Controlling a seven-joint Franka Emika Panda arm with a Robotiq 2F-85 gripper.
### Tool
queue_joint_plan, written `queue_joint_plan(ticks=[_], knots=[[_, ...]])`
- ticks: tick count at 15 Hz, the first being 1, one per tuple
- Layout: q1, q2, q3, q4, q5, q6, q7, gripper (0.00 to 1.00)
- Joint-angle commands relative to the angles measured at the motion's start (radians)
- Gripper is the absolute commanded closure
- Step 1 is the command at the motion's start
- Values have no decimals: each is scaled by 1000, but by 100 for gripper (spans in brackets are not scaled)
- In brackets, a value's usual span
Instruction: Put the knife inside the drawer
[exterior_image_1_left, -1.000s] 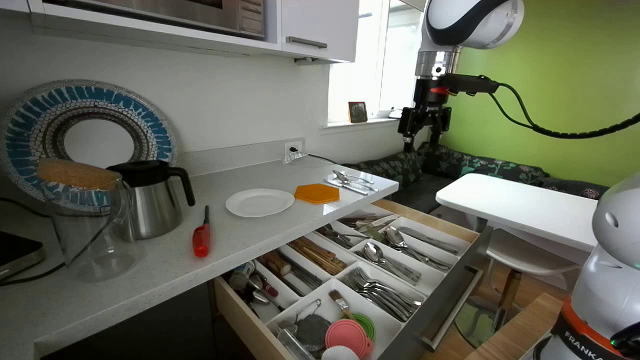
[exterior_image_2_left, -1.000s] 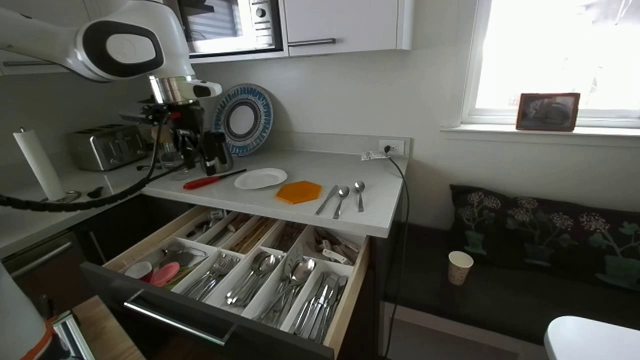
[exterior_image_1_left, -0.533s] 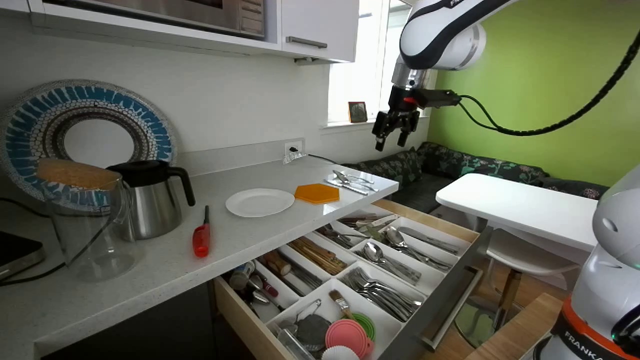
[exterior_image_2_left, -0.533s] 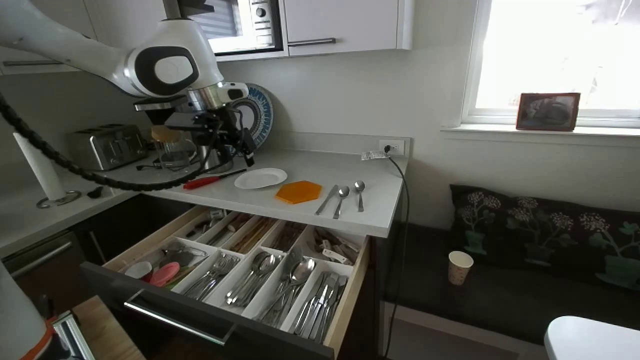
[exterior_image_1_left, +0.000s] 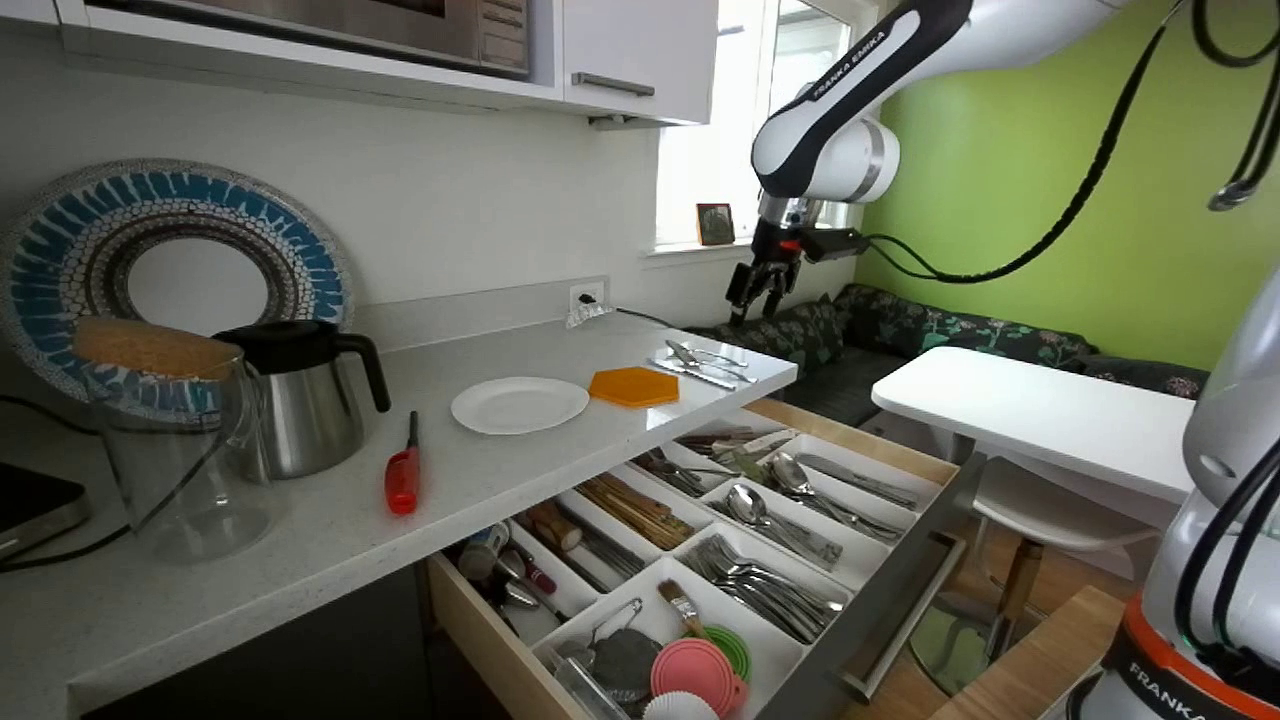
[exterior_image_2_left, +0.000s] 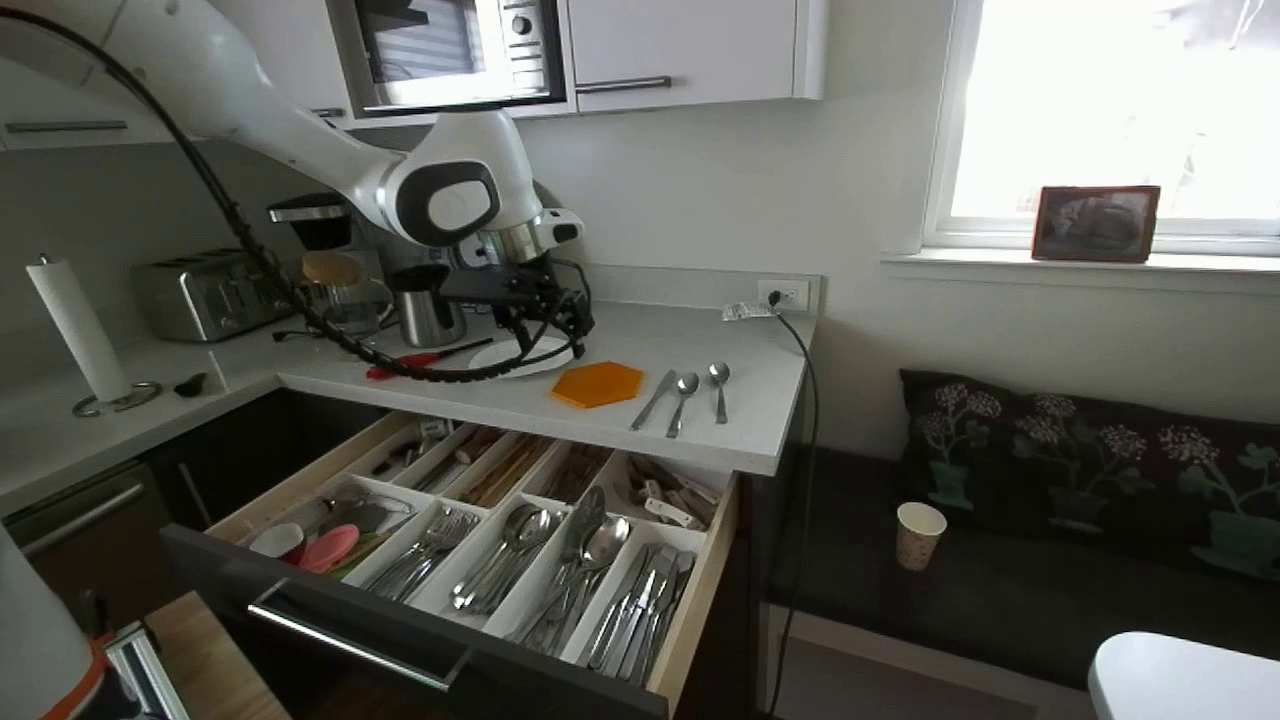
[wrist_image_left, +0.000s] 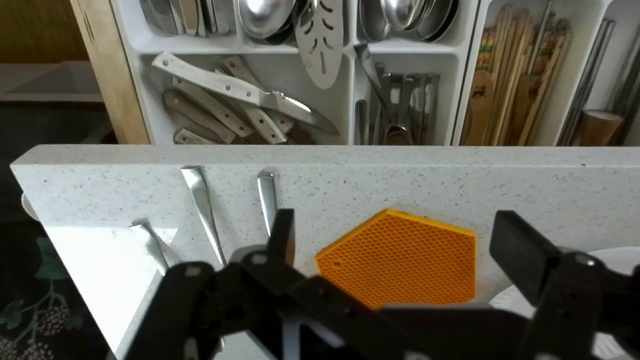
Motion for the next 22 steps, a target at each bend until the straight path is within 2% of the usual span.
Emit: queue_joint_plan(ticks=[1, 3, 4, 13, 16, 22], knots=[[-34, 141, 6, 81, 129, 71, -113, 0], [-61, 199, 25, 108, 192, 135, -123, 0], [-58, 136, 29, 66, 123, 96, -87, 0], [-66, 147, 41, 77, 126, 107, -88, 0], [-77, 228, 56, 121, 158, 160, -125, 0], [-122, 366, 97, 209, 129, 192, -133, 0]])
